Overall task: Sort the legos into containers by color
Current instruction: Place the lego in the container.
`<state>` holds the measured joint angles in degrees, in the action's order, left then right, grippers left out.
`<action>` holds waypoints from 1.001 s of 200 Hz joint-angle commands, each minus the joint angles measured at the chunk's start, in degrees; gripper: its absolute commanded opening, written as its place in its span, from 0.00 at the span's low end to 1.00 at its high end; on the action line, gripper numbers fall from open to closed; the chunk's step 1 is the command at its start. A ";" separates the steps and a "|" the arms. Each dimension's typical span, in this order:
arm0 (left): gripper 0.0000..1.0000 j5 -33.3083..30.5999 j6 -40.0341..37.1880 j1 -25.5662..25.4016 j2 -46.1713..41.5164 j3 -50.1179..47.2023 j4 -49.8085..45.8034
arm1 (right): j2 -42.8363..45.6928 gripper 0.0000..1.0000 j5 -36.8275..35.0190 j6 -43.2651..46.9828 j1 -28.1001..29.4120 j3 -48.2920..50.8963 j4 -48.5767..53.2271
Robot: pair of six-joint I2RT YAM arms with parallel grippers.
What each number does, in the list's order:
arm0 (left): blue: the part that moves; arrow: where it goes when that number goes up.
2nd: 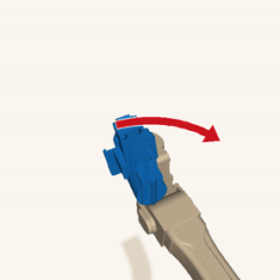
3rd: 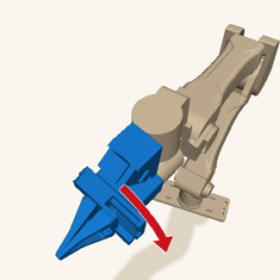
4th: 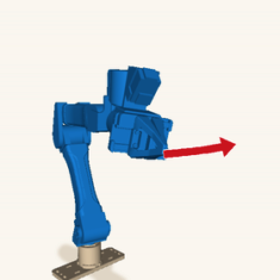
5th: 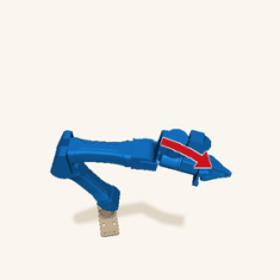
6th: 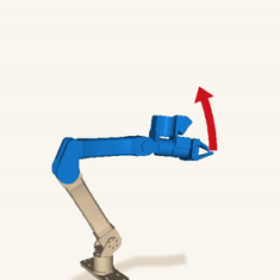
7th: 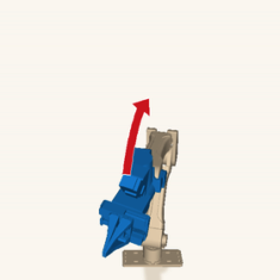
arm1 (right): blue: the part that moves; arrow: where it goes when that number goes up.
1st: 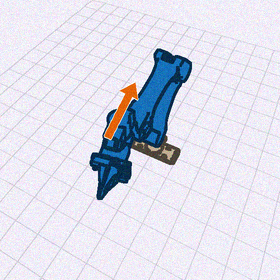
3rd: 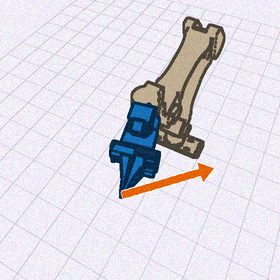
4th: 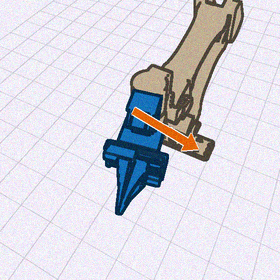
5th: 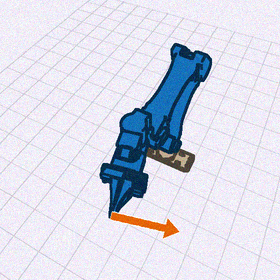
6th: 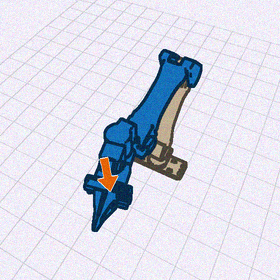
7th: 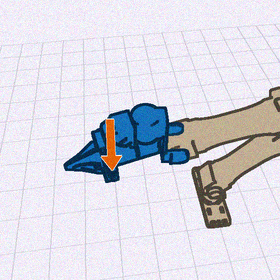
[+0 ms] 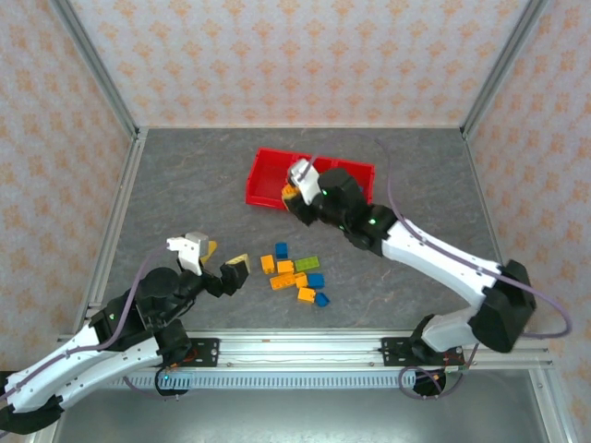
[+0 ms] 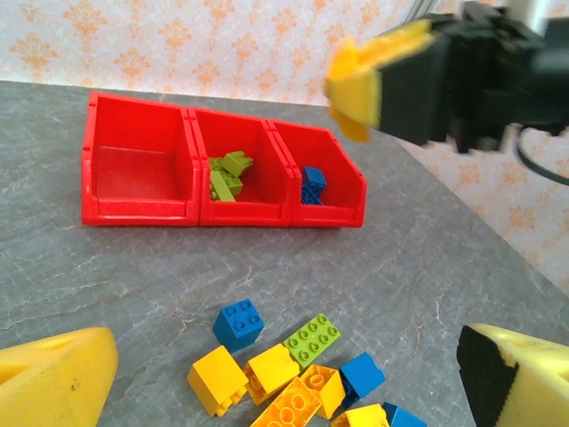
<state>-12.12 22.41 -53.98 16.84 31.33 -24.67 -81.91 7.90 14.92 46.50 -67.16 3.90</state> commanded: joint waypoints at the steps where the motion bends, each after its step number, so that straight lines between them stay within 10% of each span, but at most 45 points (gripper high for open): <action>1: 0.99 -2.06 -0.71 0.12 -1.28 -0.32 0.21 | -7.69 0.20 -5.81 -12.33 -1.41 -5.96 -7.34; 133: 0.99 -1.74 -0.84 0.14 -0.43 -0.44 0.33 | -42.67 0.27 0.18 -29.33 -7.83 -38.65 -0.87; 200: 0.99 -1.81 -0.77 0.14 0.32 -0.48 0.41 | -46.35 0.40 -2.29 -29.68 -8.53 -38.36 0.44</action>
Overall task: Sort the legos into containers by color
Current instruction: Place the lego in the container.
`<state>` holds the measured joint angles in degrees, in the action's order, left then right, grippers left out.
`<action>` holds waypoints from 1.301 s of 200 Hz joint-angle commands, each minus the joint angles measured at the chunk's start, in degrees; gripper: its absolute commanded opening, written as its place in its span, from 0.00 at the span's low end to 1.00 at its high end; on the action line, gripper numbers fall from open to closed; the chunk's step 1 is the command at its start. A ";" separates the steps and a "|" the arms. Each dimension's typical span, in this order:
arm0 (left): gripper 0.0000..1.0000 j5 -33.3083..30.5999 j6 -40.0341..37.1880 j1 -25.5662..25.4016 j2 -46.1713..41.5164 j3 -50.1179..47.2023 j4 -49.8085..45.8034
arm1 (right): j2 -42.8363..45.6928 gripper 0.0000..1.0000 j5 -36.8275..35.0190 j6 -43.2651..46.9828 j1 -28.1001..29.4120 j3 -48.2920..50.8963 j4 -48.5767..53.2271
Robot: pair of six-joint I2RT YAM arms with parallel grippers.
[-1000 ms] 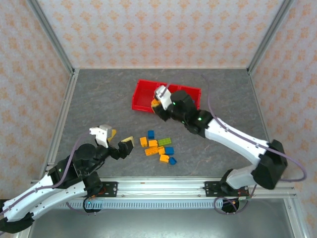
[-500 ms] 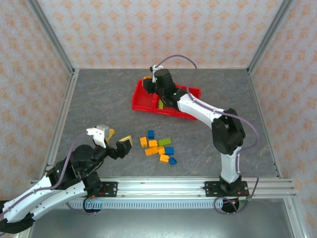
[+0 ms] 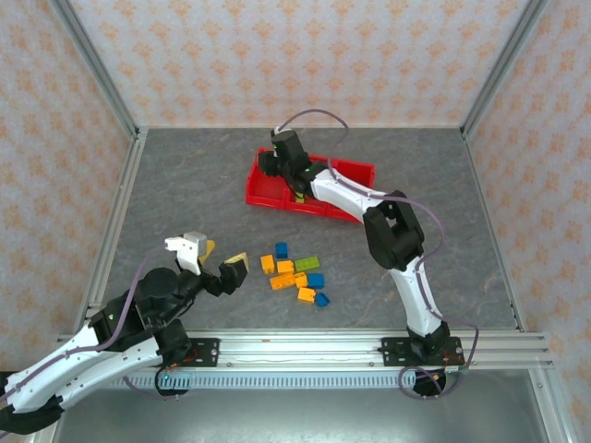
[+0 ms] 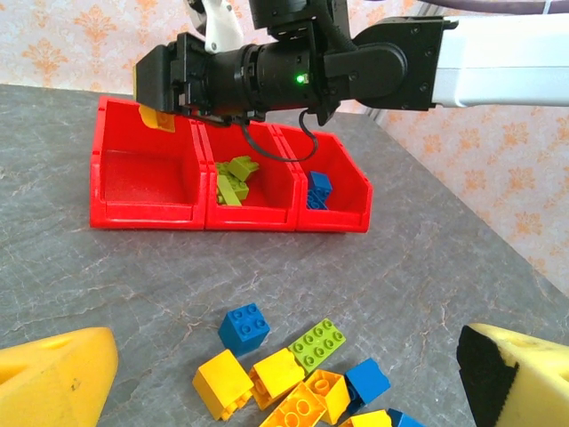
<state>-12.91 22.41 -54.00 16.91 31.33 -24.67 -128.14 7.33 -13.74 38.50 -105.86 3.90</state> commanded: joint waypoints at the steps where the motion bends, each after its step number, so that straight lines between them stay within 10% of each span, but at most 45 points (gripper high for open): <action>1: 0.99 -1.05 -0.78 0.14 0.24 -0.48 0.41 | -0.11 0.40 -1.67 -1.07 -0.58 0.42 0.42; 208: 0.99 -1.00 -0.69 0.28 1.55 -0.39 0.42 | 32.86 1.00 -5.50 -11.37 4.38 21.49 22.66; 260: 0.99 -0.71 -0.71 0.25 1.24 -0.40 0.41 | 34.49 1.00 -4.87 -14.92 8.91 28.18 25.28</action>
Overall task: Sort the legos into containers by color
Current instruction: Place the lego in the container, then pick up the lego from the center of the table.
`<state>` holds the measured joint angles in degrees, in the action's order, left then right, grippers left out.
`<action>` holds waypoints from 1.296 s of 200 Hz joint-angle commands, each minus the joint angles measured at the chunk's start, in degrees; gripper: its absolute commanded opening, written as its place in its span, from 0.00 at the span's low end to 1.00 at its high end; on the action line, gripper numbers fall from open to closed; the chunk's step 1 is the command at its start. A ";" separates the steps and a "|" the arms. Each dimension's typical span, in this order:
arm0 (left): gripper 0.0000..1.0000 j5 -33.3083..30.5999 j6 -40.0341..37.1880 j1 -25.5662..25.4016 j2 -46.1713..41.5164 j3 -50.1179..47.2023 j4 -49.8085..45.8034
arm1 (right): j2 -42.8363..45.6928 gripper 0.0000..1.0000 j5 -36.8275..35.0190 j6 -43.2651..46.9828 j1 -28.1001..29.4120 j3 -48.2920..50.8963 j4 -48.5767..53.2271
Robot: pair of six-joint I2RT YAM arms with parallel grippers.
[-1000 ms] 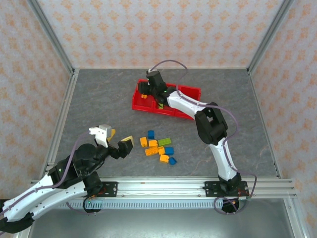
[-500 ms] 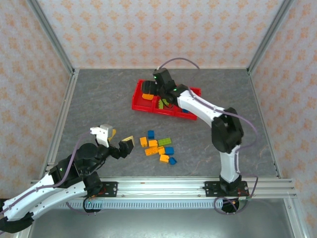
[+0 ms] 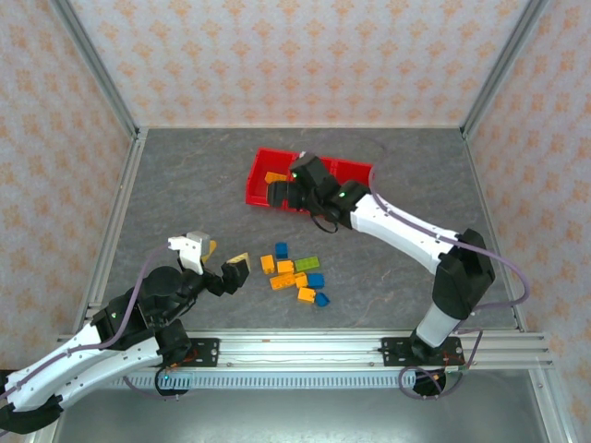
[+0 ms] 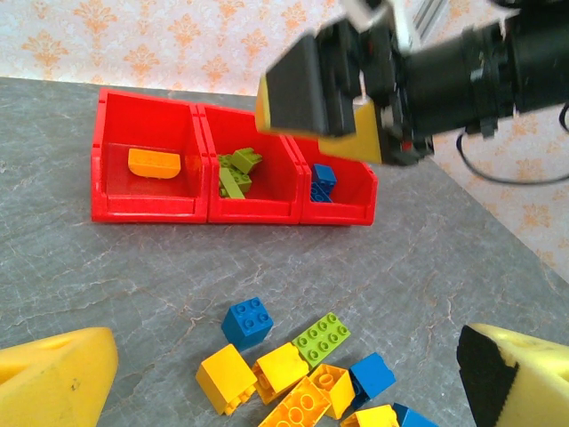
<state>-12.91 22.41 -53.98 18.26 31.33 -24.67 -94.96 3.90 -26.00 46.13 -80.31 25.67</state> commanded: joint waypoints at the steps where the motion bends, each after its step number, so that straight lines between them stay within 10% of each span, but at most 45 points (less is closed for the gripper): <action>1: 0.99 -0.67 -0.71 0.21 -0.13 -0.39 0.41 | 1.29 1.00 -1.44 -2.74 1.31 2.76 3.51; 131: 0.99 -0.10 -1.01 0.19 -0.58 -0.48 0.64 | -14.86 0.69 3.31 -4.25 4.84 -0.06 7.15; 259: 0.99 -0.34 -0.90 0.23 -0.71 -0.52 0.50 | -21.00 0.66 1.20 -3.31 6.38 -4.07 9.45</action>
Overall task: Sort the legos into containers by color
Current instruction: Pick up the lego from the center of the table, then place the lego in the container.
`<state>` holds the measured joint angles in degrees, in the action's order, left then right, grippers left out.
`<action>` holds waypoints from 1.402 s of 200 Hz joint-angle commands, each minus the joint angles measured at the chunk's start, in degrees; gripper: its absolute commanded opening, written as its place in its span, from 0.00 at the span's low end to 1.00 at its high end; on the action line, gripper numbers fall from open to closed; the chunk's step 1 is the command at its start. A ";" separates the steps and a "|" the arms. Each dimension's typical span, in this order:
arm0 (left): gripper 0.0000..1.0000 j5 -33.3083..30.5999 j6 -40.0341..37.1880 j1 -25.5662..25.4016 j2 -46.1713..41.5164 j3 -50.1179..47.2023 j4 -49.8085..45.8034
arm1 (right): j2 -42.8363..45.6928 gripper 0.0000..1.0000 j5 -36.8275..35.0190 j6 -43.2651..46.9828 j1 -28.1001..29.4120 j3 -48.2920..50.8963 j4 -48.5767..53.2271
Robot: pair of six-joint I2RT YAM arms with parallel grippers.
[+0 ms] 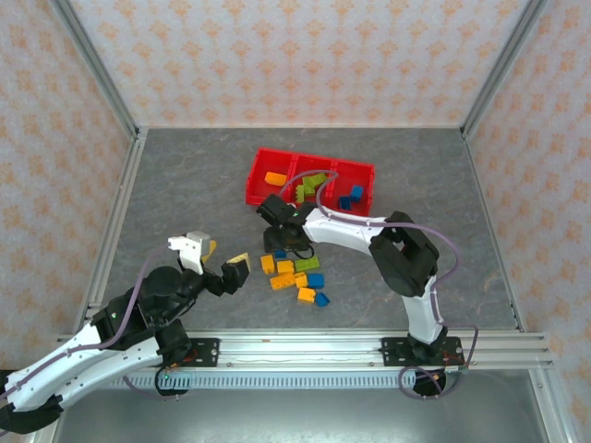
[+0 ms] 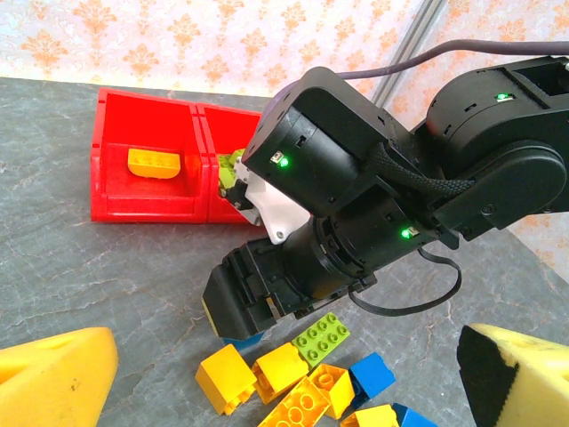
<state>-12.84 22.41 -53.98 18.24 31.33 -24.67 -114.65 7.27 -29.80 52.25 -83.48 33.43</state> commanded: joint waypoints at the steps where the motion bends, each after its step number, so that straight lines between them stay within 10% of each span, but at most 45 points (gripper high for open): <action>1: 0.99 -0.38 -0.89 0.17 -0.68 -0.50 0.50 | -1.29 0.66 -2.21 0.51 0.24 -0.85 1.62; 73: 0.99 -0.49 -0.79 0.19 -0.49 -0.49 0.45 | -2.46 0.48 -3.11 2.10 0.24 -0.10 1.26; 106: 0.99 -0.45 -0.80 0.17 -0.15 -0.48 0.43 | -0.75 0.23 -4.02 3.15 0.31 -0.10 1.89; 179: 0.99 2.51 -1.41 0.19 4.01 -0.57 1.41 | 9.28 0.18 -14.76 5.69 -1.37 -2.66 8.22; 280: 0.99 10.34 -2.97 0.09 11.71 -0.39 3.03 | 10.19 0.18 -15.38 10.24 -21.78 -2.91 1.64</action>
<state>-4.38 20.88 -54.00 30.92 31.33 -23.66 -101.78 -6.59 -20.91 32.47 -84.36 37.95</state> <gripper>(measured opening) 0.992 0.292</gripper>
